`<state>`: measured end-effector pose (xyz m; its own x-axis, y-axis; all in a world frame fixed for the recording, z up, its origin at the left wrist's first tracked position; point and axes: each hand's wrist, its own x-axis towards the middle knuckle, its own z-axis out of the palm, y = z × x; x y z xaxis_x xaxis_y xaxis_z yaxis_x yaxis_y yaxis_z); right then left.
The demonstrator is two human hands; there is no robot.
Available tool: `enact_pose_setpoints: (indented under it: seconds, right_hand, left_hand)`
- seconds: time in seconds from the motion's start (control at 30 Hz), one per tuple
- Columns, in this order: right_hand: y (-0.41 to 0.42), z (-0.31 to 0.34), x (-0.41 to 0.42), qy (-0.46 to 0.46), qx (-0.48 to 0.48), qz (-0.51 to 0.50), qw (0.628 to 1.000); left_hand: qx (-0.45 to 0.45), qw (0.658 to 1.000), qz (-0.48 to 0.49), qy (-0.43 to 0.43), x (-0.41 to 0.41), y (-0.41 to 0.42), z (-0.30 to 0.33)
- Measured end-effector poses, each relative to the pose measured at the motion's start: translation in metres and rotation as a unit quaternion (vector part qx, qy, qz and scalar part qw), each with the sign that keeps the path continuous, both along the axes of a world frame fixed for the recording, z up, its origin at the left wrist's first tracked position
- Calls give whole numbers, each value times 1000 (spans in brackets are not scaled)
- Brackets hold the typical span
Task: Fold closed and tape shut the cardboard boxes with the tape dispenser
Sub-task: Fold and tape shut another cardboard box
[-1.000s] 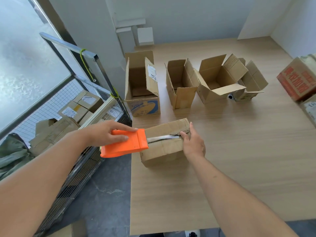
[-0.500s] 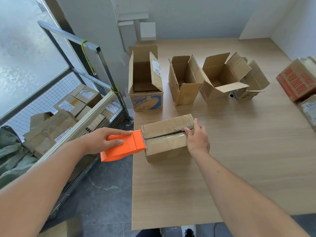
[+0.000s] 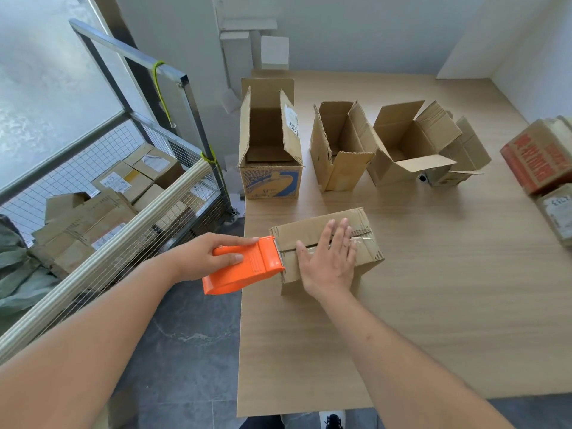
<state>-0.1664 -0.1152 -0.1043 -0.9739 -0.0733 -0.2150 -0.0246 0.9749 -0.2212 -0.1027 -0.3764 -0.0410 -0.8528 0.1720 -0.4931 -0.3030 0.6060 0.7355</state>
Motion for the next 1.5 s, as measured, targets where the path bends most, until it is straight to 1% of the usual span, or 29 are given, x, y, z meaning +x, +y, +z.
enact_pose_setpoints:
  seconds: [0.2,0.4,0.53,0.63,0.73,0.83,1.0,1.1,1.17,1.23,1.37,1.5]
  right_hand:
    - [24,2,-15,-3,11,-3,1000]
    - [28,4,-17,-18,17,11,1000]
    - [28,6,-19,-17,17,15,1000]
    - [28,8,-18,-21,8,10,1000]
    - [28,9,-19,-36,7,10,999]
    - [27,11,-20,-45,6,9,999]
    - [14,25,-21,-94,14,-7,995]
    - [-7,28,-12,-83,15,-6,996]
    - [-12,25,-4,-75,23,7,997]
    - [-7,23,-3,-87,25,1,996]
    - [-6,17,-8,-80,25,-5,996]
    - [-10,12,-7,-75,28,-9,997]
  left_hand:
    - [76,997,17,2,4,14,-14]
    - [83,996,15,-9,9,-2,-20]
    - [75,997,7,-35,10,-12,-14]
    - [52,997,-21,-57,4,-12,-1]
    - [7,997,-46,-65,1,-15,7]
    - [-25,997,-44,-63,6,-18,10]
    - [-75,996,-30,-23,9,-2,8]
    - [-134,990,-45,25,-2,16,6]
    - [-178,982,-55,43,-11,28,4]
    - [-208,975,-57,57,-18,42,0]
    - [-253,962,-72,77,-31,64,-4]
    - [-271,957,-63,84,-34,69,-4]
